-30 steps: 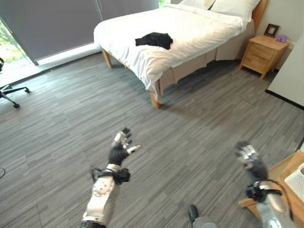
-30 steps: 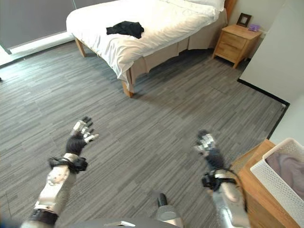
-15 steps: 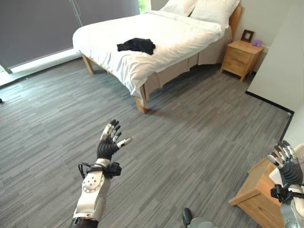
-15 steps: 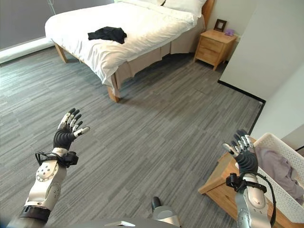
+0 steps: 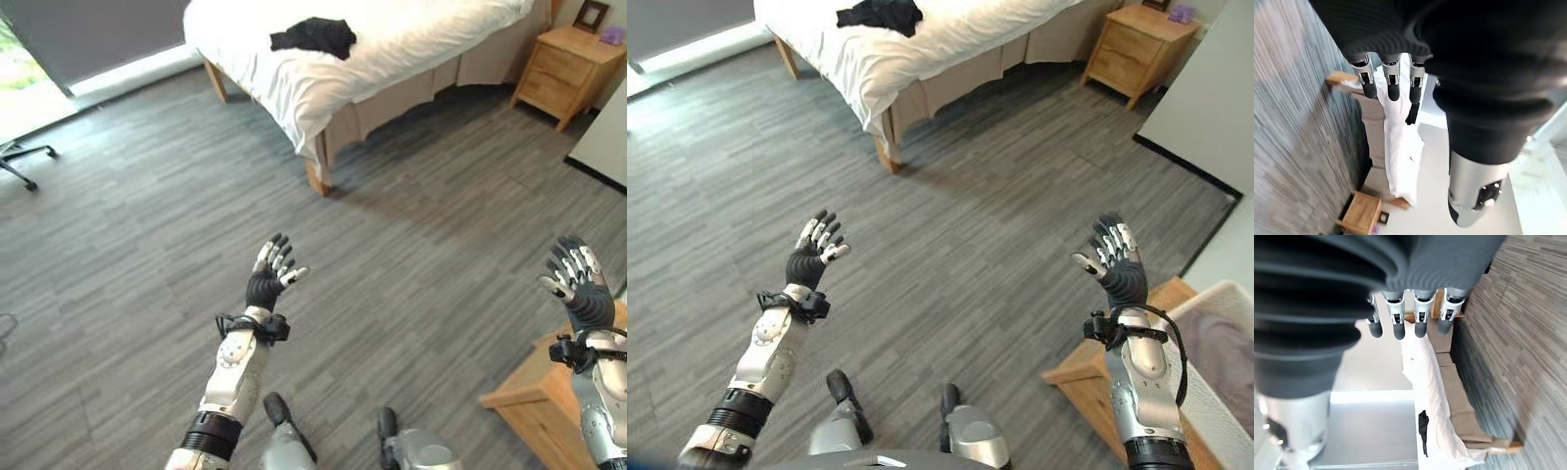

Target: Pick up bed clothes into laundry basket.

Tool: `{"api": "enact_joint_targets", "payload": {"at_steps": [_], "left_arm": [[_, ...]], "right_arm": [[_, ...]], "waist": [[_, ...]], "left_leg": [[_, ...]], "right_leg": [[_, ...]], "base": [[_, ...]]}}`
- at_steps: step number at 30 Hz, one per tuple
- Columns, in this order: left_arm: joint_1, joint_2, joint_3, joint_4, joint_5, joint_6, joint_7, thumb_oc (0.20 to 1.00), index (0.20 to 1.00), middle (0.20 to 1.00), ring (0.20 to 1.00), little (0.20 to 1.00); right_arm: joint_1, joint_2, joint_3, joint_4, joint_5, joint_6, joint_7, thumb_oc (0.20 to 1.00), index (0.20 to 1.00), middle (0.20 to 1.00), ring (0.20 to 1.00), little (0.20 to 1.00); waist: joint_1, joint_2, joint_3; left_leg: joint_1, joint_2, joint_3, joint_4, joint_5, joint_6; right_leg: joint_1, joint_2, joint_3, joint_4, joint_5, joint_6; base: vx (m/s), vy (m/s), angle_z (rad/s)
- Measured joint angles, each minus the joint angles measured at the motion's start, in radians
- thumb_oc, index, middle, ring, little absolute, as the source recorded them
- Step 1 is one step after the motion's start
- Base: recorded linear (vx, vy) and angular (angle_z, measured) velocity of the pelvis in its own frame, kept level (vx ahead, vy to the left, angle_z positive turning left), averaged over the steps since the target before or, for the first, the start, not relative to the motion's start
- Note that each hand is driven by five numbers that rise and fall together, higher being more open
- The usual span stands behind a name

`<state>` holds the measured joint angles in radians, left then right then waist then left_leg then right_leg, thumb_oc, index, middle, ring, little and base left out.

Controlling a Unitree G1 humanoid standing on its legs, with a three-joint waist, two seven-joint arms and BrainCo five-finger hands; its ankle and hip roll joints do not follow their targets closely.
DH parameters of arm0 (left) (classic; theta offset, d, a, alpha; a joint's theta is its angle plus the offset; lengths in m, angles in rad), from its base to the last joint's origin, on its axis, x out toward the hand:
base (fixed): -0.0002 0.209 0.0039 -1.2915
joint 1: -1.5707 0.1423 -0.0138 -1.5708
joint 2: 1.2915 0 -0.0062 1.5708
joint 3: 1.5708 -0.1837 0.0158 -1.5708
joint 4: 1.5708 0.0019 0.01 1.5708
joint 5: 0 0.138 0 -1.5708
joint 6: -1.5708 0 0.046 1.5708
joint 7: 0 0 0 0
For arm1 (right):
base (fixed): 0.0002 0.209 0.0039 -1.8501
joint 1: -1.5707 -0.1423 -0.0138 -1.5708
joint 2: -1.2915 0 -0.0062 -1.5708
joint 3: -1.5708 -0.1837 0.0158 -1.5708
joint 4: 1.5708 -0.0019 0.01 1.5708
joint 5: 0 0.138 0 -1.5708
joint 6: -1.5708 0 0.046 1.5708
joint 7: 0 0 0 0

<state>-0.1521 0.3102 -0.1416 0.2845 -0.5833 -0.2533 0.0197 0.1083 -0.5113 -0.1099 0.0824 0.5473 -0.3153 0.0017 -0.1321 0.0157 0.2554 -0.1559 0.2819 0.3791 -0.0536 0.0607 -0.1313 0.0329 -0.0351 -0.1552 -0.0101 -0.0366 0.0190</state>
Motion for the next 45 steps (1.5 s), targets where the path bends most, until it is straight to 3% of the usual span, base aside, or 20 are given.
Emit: {"api": "enact_joint_targets", "payload": {"at_steps": [4, 5, 6, 8, 10, 13, 17, 19, 22, 23, 25, 26, 29, 30, 33, 35, 38, 39, 42, 45], "left_arm": [[0.021, 0.001, 0.034, -0.01, 0.022, -0.025, 0.025, 1.0, 1.0, 1.0, 1.0, 1.0], [0.021, -0.007, 0.043, -0.016, 0.046, -0.022, 0.046, 1.0, 1.0, 1.0, 1.0, 1.0], [0.048, -0.006, 0.057, -0.037, 0.058, -0.024, 0.06, 1.0, 1.0, 1.0, 1.0, 1.0], [0.111, 0.038, 0.058, -0.092, 0.066, -0.032, 0.077, 1.0, 1.0, 1.0, 1.0, 1.0], [0.095, 0.051, 0.067, -0.094, 0.09, -0.026, 0.071, 1.0, 1.0, 1.0, 1.0, 1.0], [0.071, 0.029, 0.084, -0.106, 0.087, -0.03, 0.055, 1.0, 1.0, 1.0, 1.0, 1.0], [-0.007, -0.021, 0.038, -0.005, 0.077, -0.03, 0.041, 1.0, 1.0, 1.0, 1.0, 1.0], [-0.055, -0.069, -0.014, 0.004, 0.075, -0.027, 0.017, 1.0, 1.0, 1.0, 1.0, 1.0], [-0.047, -0.121, -0.017, 0.009, 0.073, -0.028, 0.014, 1.0, 1.0, 1.0, 1.0, 1.0], [-0.048, -0.119, -0.021, 0.0, 0.036, -0.03, 0.01, 1.0, 1.0, 1.0, 1.0, 1.0], [-0.046, -0.114, -0.031, -0.01, 0.007, -0.04, 0.012, 1.0, 1.0, 1.0, 1.0, 1.0], [-0.054, -0.12, -0.061, -0.01, 0.004, -0.04, 0.012, 1.0, 1.0, 1.0, 1.0, 1.0], [-0.022, -0.079, -0.063, -0.009, -0.003, -0.041, 0.015, 1.0, 1.0, 1.0, 1.0, 1.0], [-0.015, -0.066, -0.068, 0.002, -0.004, -0.04, 0.012, 1.0, 1.0, 1.0, 1.0, 1.0], [0.067, -0.055, -0.065, -0.003, -0.002, -0.042, -0.003, 1.0, 1.0, 1.0, 1.0, 1.0], [0.112, -0.021, -0.055, 0.009, -0.001, -0.04, -0.004, 1.0, 1.0, 1.0, 1.0, 1.0], [0.167, -0.035, 0.003, -0.023, 0.002, -0.042, 0.001, 1.0, 1.0, 1.0, 1.0, 1.0], [0.185, -0.032, 0.016, -0.027, 0.009, -0.044, -0.002, 1.0, 1.0, 1.0, 1.0, 1.0], [0.19, -0.012, 0.035, -0.004, 0.04, -0.038, 0.004, 1.0, 1.0, 1.0, 1.0, 1.0], [0.168, 0.023, 0.039, -0.034, 0.057, -0.027, 0.012, 1.0, 1.0, 1.0, 1.0, 1.0]], "right_arm": [[0.057, -0.012, -0.002, -0.001, 0.0, 0.004, -0.011, 1.0, 1.0, 1.0, 1.0, 1.0], [0.068, -0.006, 0.008, 0.002, 0.0, 0.008, -0.013, 1.0, 1.0, 1.0, 1.0, 1.0], [0.109, -0.006, 0.029, -0.041, -0.001, 0.006, -0.002, 1.0, 1.0, 1.0, 1.0, 1.0], [0.135, 0.014, 0.063, -0.068, -0.001, 0.005, 0.004, 1.0, 1.0, 1.0, 1.0, 1.0], [0.114, 0.057, 0.073, -0.062, 0.0, 0.015, 0.003, 1.0, 1.0, 1.0, 1.0, 1.0], [0.113, 0.019, 0.094, -0.07, -0.001, 0.024, 0.032, 1.0, 1.0, 1.0, 1.0, 1.0], [0.129, 0.008, 0.026, -0.065, -0.002, 0.021, 0.032, 1.0, 1.0, 1.0, 1.0, 1.0], [0.05, -0.004, -0.01, -0.04, -0.002, 0.022, 0.035, 1.0, 1.0, 1.0, 1.0, 1.0], [-0.006, -0.028, -0.01, 0.005, -0.001, 0.022, 0.052, 1.0, 1.0, 1.0, 1.0, 1.0], [-0.008, -0.027, -0.013, 0.011, 0.002, 0.022, 0.052, 1.0, 1.0, 1.0, 1.0, 1.0], [0.006, -0.012, -0.035, 0.023, 0.008, 0.001, 0.064, 1.0, 1.0, 1.0, 1.0, 1.0], [0.056, -0.013, -0.074, 0.009, 0.01, 0.006, 0.064, 1.0, 1.0, 1.0, 1.0, 1.0], [0.023, -0.012, -0.045, 0.015, 0.012, 0.009, 0.05, 1.0, 1.0, 1.0, 1.0, 1.0], [0.041, -0.019, -0.04, -0.024, 0.012, 0.006, 0.05, 1.0, 1.0, 1.0, 1.0, 1.0], [0.092, -0.059, -0.023, -0.037, 0.007, -0.003, 0.052, 1.0, 1.0, 1.0, 1.0, 1.0], [0.097, -0.089, 0.01, -0.03, -0.001, 0.007, 0.052, 1.0, 1.0, 1.0, 1.0, 1.0], [0.131, -0.12, 0.046, -0.044, -0.002, 0.013, 0.071, 1.0, 1.0, 1.0, 1.0, 1.0], [0.161, -0.121, 0.048, -0.067, -0.002, 0.016, 0.075, 1.0, 1.0, 1.0, 1.0, 1.0], [0.191, -0.048, 0.082, -0.067, -0.031, 0.028, 0.076, 1.0, 1.0, 1.0, 1.0, 1.0], [0.171, -0.025, 0.12, -0.096, -0.069, 0.033, 0.097, 1.0, 1.0, 1.0, 1.0, 1.0]], "waist": [[0.001, 0.067, -0.067], [0.013, 0.049, -0.054], [-0.002, 0.028, -0.064], [-0.049, -0.046, -0.07], [-0.102, 0.009, -0.017], [-0.148, 0.024, -0.006], [-0.197, 0.01, -0.007], [-0.207, 0.056, 0.015], [-0.207, 0.061, 0.021], [-0.19, 0.038, 0.027], [-0.146, 0.001, 0.029], [-0.105, -0.01, 0.031], [-0.09, -0.066, 0.04], [-0.084, -0.085, 0.039], [-0.082, -0.033, -0.039], [-0.084, -0.031, -0.039], [-0.045, -0.017, -0.06], [-0.056, 0.013, -0.101], [-0.071, -0.086, -0.154], [-0.037, -0.079, -0.148]], "left_leg": [[0.116, -0.085, 0.078, 0.082, 0.008, 0.02], [0.163, -0.149, 0.126, 0.16, -0.073, 0.094], [0.215, -0.213, 0.129, 0.19, -0.19, 0.129], [0.297, -0.341, 0.142, 0.153, -0.244, 0.169], [0.325, -0.342, 0.153, 0.162, -0.27, 0.164], [0.421, -0.366, 0.122, 0.087, -0.316, 0.141], [0.569, -0.361, 0.012, 0.047, -0.339, 0.059], [0.583, -0.315, -0.013, 0.124, -0.264, -0.019], [0.549, -0.248, -0.04, 0.384, -0.094, -0.055], [0.396, -0.143, -0.018, 0.739, 0.297, -0.057], [0.212, -0.067, -0.019, 0.931, 0.205, -0.105], [0.127, -0.012, 0.048, 1.015, 0.174, -0.051], [0.001, 0.005, 0.152, 0.86, 0.084, -0.036], [-0.042, -0.047, 0.138, 0.62, 0.094, -0.013], [-0.062, -0.173, 0.02, 0.095, 0.086, 0.015], [-0.06, -0.259, -0.135, -0.024, 0.072, 0.042], [-0.078, -0.299, -0.042, 0.183, -0.031, 0.176], [-0.051, -0.299, -0.039, 0.155, 0.037, 0.287], [0.04, -0.379, -0.002, 0.054, 0.03, 0.319], [0.146, -0.413, 0.019, -0.04, -0.002, 0.296]], "right_leg": [[0.054, -0.065, 0.031, 0.029, -0.045, 0.069], [-0.034, -0.143, 0.056, 0.297, -0.104, 0.081], [-0.294, -0.235, 0.115, 0.862, -0.073, 0.053], [-0.516, -0.273, 0.267, 1.087, -0.063, 0.096], [-0.641, -0.156, 0.23, 0.933, -0.082, 0.064], [-0.581, -0.065, 0.144, 0.34, -0.041, 0.076], [-0.411, 0.018, 0.186, -0.026, 0.05, 0.026], [-0.423, 0.031, 0.152, 0.141, 0.193, -0.04], [-0.366, 0.009, 0.11, 0.298, 0.113, -0.07], [-0.281, -0.007, 0.115, 0.294, 0.061, -0.106], [-0.18, -0.004, 0.135, 0.264, -0.022, -0.171], [-0.136, 0.003, 0.159, 0.222, -0.022, -0.17], [-0.003, -0.008, 0.18, 0.15, 0.02, -0.121], [0.077, 0.004, 0.177, 0.143, -0.011, -0.07], [0.185, 0.045, 0.189, 0.075, -0.059, -0.018], [0.305, 0.052, 0.227, -0.002, -0.088, -0.02], [0.432, 0.069, 0.313, -0.028, -0.174, -0.011], [0.45, 0.11, 0.35, 0.005, -0.224, -0.005], [0.387, 0.027, 0.342, 0.193, -0.252, 0.038], [0.08, -0.027, 0.266, 0.726, -0.29, 0.135]], "base": [[0.68, 0.328, -0.27], [0.64, 0.419, -0.39], [0.67, 0.384, -0.09], [0.45, 0.169, -0.24], [0.7, -0.063, 0.04], [0.58, -0.126, 0.55], [0.6, -0.282, 0.9], [0.63, -0.497, 0.93], [0.58, -0.633, 0.26], [0.63, -0.653, -0.06], [0.44, -0.366, -0.03], [0.3, -0.16, -0.15], [0.4, -0.072, -0.47], [0.47, 0.035, -0.51], [0.58, -0.03, -0.52], [0.49, -0.111, -0.86], [0.55, -0.021, -1.2], [0.33, 0.037, -0.67], [0.49, 0.057, -0.5], [0.31, 0.02, -0.66]]}}
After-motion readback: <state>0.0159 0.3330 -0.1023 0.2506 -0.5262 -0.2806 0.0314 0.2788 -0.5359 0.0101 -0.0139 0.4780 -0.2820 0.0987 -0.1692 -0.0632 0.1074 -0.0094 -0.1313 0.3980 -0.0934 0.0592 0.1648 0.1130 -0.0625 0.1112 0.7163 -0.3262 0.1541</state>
